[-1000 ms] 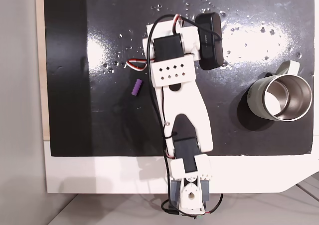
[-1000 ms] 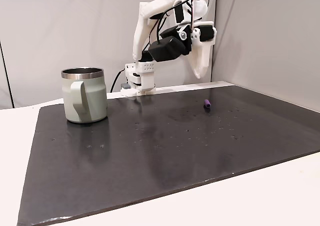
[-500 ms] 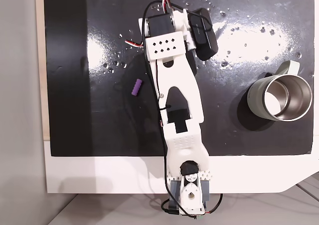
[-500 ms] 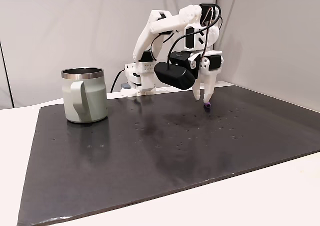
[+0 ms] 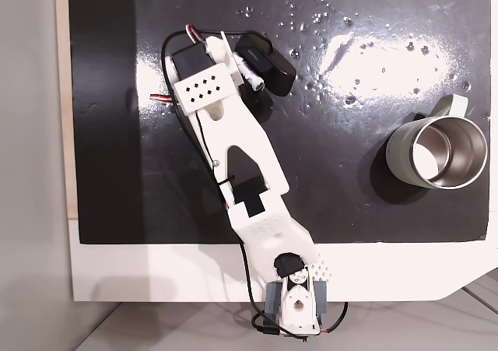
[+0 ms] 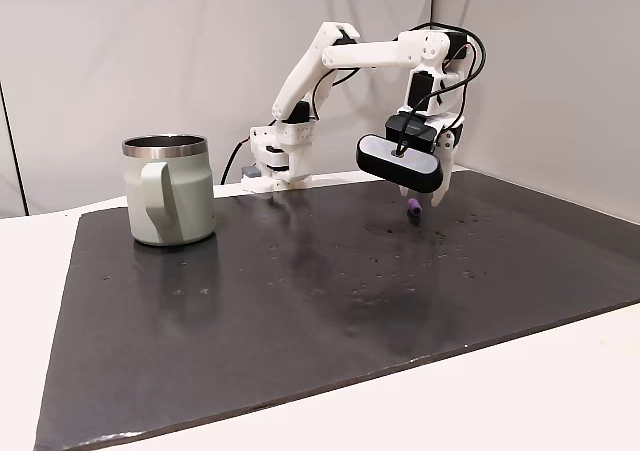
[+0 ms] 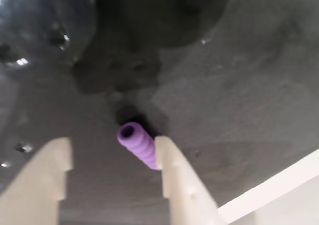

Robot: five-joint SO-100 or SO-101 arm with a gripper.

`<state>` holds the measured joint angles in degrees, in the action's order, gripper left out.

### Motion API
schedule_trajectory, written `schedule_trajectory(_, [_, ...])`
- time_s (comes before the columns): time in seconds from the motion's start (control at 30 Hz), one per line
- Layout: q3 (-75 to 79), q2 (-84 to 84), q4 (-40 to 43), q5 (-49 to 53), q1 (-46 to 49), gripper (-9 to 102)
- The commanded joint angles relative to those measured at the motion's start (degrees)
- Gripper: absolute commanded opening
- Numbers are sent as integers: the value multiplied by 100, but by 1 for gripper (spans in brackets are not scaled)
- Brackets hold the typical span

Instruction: Grasp a pengrip and put it in the cup.

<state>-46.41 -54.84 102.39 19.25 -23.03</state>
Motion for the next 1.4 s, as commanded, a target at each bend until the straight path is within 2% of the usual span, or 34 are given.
schedule_trajectory(0.0, [-202, -659, 88, 176, -123, 22])
schedule_trajectory(0.23, [-756, -677, 79, 721, -308, 24])
schedule_trajectory(0.73, [-984, 70, -62, 1758, -650, 15])
schedule_trajectory(0.97, [-1459, 193, -844, 1995, -448, 12])
schedule_trajectory(1.2, [-1723, 360, -1292, 2136, -413, 9])
schedule_trajectory(1.37, [-2654, -18, -1969, 2417, -422, 0])
